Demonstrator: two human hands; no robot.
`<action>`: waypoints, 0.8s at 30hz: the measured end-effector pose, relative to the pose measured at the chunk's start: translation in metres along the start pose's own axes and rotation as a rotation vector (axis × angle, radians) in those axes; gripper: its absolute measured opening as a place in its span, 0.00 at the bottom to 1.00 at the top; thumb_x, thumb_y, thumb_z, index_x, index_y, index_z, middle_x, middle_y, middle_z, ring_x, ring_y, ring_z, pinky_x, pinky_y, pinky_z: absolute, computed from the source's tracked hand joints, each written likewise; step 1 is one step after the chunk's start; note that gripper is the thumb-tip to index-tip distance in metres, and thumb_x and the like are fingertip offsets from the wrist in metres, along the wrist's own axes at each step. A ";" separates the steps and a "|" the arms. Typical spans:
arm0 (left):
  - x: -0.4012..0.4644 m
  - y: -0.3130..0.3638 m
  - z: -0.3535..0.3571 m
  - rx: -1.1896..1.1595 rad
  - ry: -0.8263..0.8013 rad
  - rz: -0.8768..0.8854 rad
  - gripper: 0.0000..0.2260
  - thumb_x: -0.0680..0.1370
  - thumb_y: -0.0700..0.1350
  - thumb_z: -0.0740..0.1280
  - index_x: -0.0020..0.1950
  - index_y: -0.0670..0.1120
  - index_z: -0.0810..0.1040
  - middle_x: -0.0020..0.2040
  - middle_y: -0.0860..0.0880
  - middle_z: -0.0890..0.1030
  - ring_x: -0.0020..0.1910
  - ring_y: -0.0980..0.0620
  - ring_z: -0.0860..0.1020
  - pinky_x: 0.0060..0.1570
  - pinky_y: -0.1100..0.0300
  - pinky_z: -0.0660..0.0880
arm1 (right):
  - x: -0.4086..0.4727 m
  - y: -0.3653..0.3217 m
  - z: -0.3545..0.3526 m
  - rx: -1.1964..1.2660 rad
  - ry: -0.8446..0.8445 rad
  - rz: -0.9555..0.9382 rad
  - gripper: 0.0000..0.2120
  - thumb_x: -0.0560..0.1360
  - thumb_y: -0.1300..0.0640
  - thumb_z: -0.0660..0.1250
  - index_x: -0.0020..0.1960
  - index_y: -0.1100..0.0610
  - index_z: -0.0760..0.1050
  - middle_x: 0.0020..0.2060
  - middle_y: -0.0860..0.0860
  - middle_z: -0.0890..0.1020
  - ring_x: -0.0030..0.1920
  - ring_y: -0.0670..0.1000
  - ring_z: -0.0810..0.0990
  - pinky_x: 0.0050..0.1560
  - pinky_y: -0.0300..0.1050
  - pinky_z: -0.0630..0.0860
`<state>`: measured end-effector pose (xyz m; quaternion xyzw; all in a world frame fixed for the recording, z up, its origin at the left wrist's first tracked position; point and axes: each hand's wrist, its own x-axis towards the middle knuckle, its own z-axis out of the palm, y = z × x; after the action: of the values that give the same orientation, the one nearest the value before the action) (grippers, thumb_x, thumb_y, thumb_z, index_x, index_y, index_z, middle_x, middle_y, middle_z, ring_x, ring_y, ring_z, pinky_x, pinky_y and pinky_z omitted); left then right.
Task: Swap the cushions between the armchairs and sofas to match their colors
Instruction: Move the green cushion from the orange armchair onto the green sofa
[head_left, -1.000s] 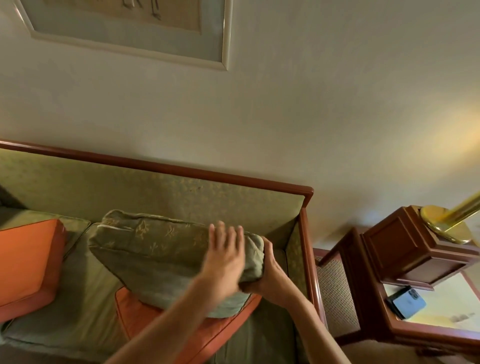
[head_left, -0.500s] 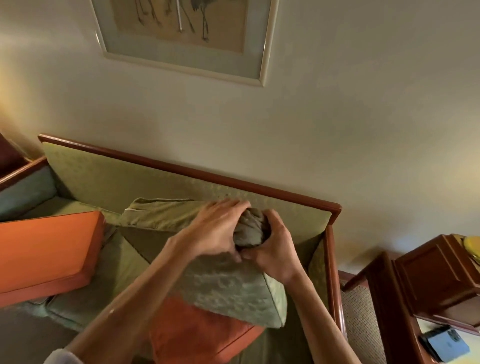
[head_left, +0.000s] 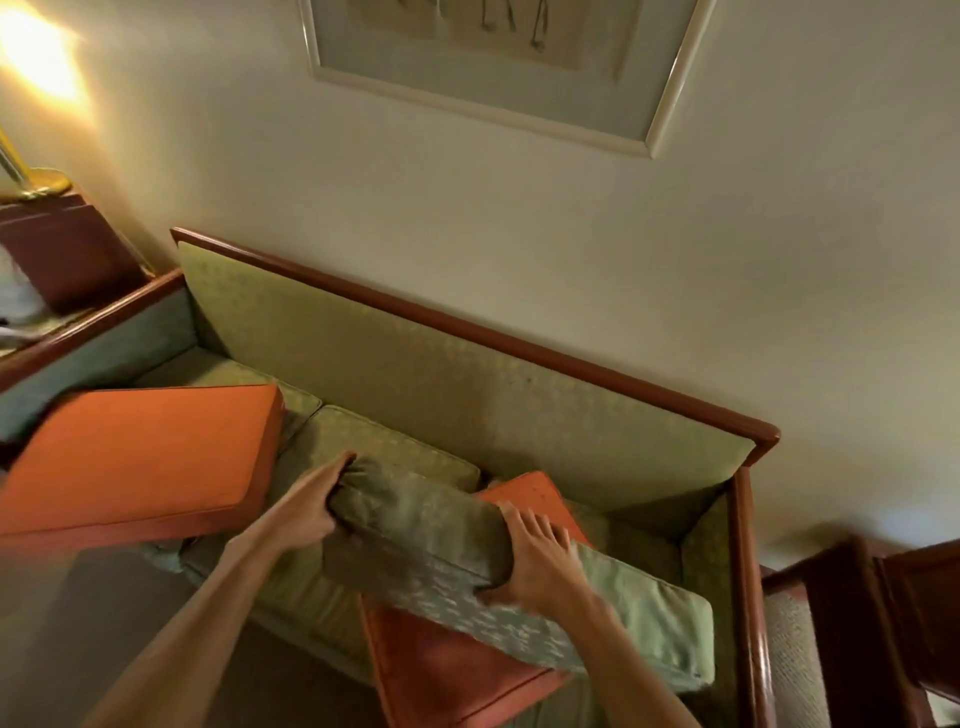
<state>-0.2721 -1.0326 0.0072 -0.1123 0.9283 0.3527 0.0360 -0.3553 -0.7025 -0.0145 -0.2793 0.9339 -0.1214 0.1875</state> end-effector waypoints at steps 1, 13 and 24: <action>0.001 -0.016 -0.003 -0.012 0.002 -0.029 0.39 0.67 0.29 0.76 0.76 0.35 0.63 0.64 0.45 0.74 0.67 0.42 0.73 0.61 0.70 0.64 | -0.007 0.020 0.002 -0.036 -0.024 0.053 0.59 0.58 0.27 0.71 0.79 0.49 0.48 0.76 0.48 0.60 0.76 0.55 0.57 0.77 0.58 0.52; 0.071 0.010 -0.005 0.504 -0.254 0.002 0.64 0.63 0.47 0.83 0.80 0.58 0.36 0.81 0.44 0.35 0.80 0.43 0.37 0.78 0.42 0.46 | -0.021 0.068 0.002 -0.116 -0.034 0.289 0.62 0.55 0.32 0.77 0.77 0.54 0.50 0.71 0.52 0.63 0.72 0.58 0.61 0.77 0.60 0.51; 0.072 0.048 0.069 0.687 -0.256 0.142 0.53 0.60 0.63 0.80 0.78 0.55 0.56 0.73 0.52 0.66 0.74 0.45 0.62 0.77 0.41 0.45 | -0.007 0.086 0.002 -0.028 0.092 0.271 0.53 0.53 0.21 0.67 0.71 0.47 0.62 0.67 0.46 0.69 0.67 0.52 0.66 0.73 0.56 0.57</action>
<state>-0.3543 -0.9650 -0.0236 0.0161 0.9860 0.0334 0.1626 -0.3900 -0.6289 -0.0429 -0.1472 0.9722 -0.0947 0.1554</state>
